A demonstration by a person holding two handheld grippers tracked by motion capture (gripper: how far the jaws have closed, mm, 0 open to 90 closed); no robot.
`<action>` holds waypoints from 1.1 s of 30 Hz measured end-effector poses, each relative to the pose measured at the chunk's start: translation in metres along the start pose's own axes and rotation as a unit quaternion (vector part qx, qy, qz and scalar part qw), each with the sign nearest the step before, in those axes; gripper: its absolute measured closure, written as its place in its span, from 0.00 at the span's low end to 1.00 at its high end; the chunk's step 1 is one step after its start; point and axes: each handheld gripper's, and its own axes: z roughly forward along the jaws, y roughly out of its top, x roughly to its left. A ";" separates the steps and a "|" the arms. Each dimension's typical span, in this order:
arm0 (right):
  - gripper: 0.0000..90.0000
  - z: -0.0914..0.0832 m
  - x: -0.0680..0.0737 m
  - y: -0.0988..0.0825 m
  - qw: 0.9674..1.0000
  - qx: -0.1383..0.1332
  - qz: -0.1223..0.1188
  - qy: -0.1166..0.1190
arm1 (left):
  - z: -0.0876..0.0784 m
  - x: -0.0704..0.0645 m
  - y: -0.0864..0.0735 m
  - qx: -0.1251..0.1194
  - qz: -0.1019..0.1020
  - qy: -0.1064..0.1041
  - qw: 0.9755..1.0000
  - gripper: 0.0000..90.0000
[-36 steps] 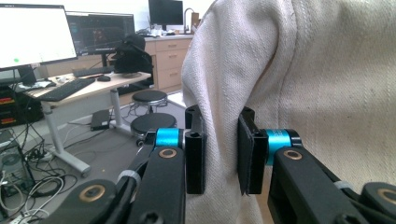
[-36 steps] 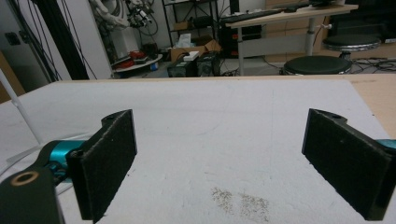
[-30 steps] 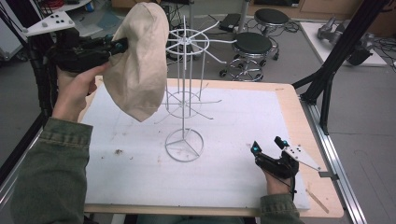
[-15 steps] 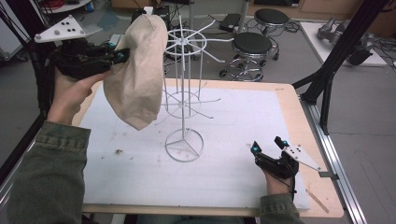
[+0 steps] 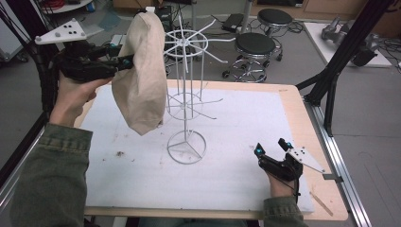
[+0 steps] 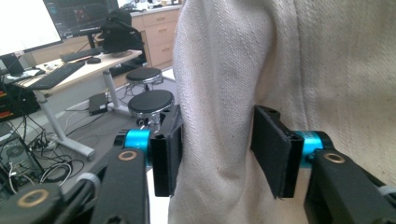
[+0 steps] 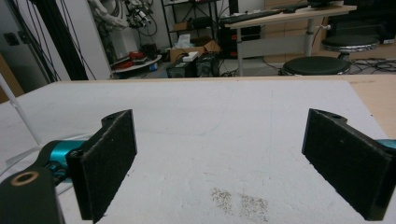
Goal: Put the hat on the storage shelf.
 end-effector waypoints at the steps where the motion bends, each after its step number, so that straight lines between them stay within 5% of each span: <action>1: 0.10 0.000 0.000 0.000 1.000 0.001 -0.001 -0.001 | -0.001 0.001 -0.001 -0.009 -0.004 0.001 1.000 0.50; 11: 0.10 0.000 0.000 0.000 1.000 0.001 0.000 -0.001 | -0.019 0.012 -0.008 -0.088 -0.044 0.016 0.995 0.32; 23: 0.10 0.000 0.000 0.000 1.000 0.000 -0.002 -0.003 | -0.027 0.013 -0.012 -0.098 -0.042 0.026 0.994 0.31; 29: 0.10 0.000 0.000 0.000 1.000 0.001 -0.002 -0.003 | -0.035 0.012 -0.020 -0.116 -0.045 0.048 0.991 0.29; 33: 0.10 0.000 0.000 0.000 1.000 0.001 -0.005 -0.002 | -0.040 0.015 -0.029 -0.133 -0.056 0.086 0.986 0.28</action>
